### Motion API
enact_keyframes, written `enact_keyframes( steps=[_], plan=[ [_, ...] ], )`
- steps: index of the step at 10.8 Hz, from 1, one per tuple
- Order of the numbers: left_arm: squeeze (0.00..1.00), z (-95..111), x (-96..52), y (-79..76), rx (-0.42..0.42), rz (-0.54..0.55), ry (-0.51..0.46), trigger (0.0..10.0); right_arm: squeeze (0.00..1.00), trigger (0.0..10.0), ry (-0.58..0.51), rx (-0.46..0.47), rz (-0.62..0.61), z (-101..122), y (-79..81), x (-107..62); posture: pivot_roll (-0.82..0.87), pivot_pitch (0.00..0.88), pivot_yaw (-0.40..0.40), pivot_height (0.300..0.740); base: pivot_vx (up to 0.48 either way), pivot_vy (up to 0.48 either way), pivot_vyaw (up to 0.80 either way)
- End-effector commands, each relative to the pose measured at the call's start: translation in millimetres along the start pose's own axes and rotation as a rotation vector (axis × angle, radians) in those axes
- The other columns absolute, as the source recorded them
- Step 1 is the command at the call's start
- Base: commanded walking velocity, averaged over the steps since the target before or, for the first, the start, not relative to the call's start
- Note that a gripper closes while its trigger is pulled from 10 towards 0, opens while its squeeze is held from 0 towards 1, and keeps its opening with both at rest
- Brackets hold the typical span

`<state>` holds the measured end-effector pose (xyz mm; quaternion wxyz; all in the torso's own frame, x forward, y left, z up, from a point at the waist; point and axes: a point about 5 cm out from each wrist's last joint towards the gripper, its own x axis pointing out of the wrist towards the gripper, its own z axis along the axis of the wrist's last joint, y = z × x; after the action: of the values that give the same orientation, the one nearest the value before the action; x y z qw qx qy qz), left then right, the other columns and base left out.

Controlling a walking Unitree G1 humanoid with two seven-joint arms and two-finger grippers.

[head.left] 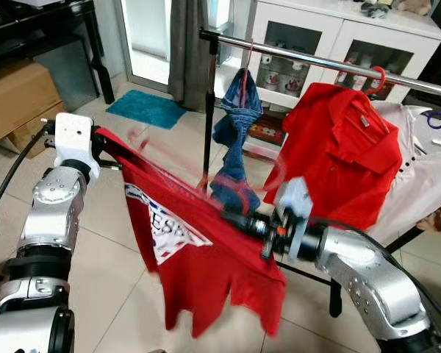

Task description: Hang hanger

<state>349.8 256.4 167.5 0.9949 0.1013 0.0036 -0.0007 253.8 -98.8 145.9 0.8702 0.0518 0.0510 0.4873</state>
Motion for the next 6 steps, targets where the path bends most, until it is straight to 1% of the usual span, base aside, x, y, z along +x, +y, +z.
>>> enact_keyframes(
  steps=[1,2,3,4,5,6],
  plan=[
    [0.0,2.9,-1.7,-8.9,-0.022,-0.052,-0.026,0.0,0.0,0.0,-0.025,0.024,-0.127,4.2,-16.1,-7.3,-0.09,0.0,-0.047,0.74,0.0,0.0,0.0],
    [0.0,0.9,-8.9,-50.9,-0.021,-0.282,-0.03,0.0,0.0,0.0,-0.115,0.055,-0.225,14.1,-24.0,-0.6,-0.09,0.0,-0.05,0.74,0.0,0.0,0.0],
    [0.0,0.3,-18.9,-86.4,-0.021,-0.448,-0.018,0.0,0.0,0.0,-0.243,0.111,-0.31,27.3,-30.2,6.4,-0.08,0.0,-0.054,0.74,0.0,0.0,0.0],
    [0.0,6.5,-30.5,-116.3,-0.033,-0.613,-0.029,0.0,0.0,0.0,-0.348,0.123,-0.378,38.3,-35.6,9.5,-0.08,0.0,-0.057,0.74,0.0,0.0,0.0],
    [0.0,10.7,-36.9,-127.4,-0.043,-0.685,-0.037,0.0,0.0,0.0,-0.423,0.136,-0.422,45.7,-38.4,9.5,-0.08,0.0,-0.057,0.74,0.0,0.0,0.0],
    [0.0,17.2,-45.1,-135.2,-0.046,-0.751,-0.054,0.0,0.0,0.0,-0.503,0.17,-0.53,52.1,-47.8,5.1,-0.08,0.0,-0.065,0.74,0.0,0.0,0.0]
  ],
)
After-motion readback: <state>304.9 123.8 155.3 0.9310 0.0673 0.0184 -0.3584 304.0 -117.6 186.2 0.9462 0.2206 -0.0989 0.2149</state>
